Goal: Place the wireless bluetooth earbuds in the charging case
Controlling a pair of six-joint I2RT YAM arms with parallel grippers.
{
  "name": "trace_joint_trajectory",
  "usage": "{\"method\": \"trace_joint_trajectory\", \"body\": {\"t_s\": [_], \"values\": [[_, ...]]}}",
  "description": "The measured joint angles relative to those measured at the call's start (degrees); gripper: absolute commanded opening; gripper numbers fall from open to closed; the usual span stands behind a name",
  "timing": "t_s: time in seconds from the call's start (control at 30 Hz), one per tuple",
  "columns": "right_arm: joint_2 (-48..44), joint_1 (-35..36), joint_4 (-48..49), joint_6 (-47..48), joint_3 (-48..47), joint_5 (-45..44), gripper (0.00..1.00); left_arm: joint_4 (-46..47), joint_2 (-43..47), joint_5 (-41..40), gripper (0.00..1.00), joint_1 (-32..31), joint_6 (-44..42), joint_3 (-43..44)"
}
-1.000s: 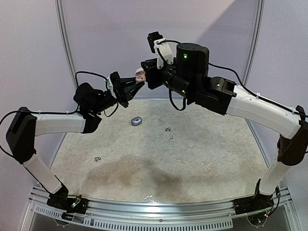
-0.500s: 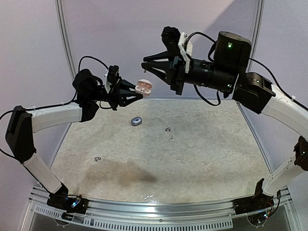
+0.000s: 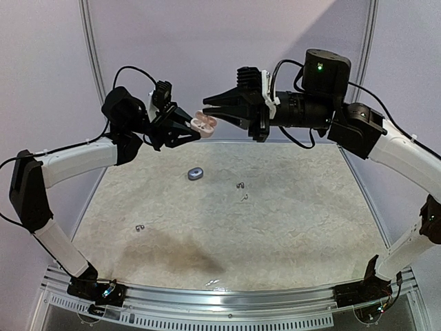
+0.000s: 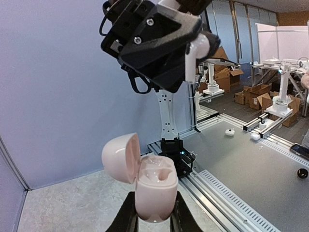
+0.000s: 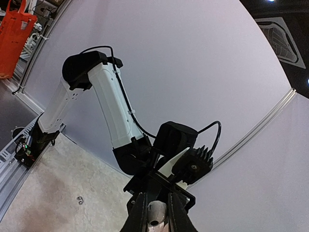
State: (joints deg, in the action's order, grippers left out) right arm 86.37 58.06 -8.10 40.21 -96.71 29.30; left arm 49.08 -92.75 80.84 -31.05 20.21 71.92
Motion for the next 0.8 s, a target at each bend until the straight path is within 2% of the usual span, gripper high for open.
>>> {"method": "trace_joint_trajectory", "body": {"t_s": [0.27,0.8], "values": [[-0.1,0.0,3.5,0.8,6.7,0.8,0.00,1.2,-0.1,-0.2,0.00,-0.3,2.6,0.1],[0.1,0.0,6.5,1.2,7.0,-2.9,0.00,2.3,-0.2,-0.2,0.00,-0.3,2.5,0.0]]}}
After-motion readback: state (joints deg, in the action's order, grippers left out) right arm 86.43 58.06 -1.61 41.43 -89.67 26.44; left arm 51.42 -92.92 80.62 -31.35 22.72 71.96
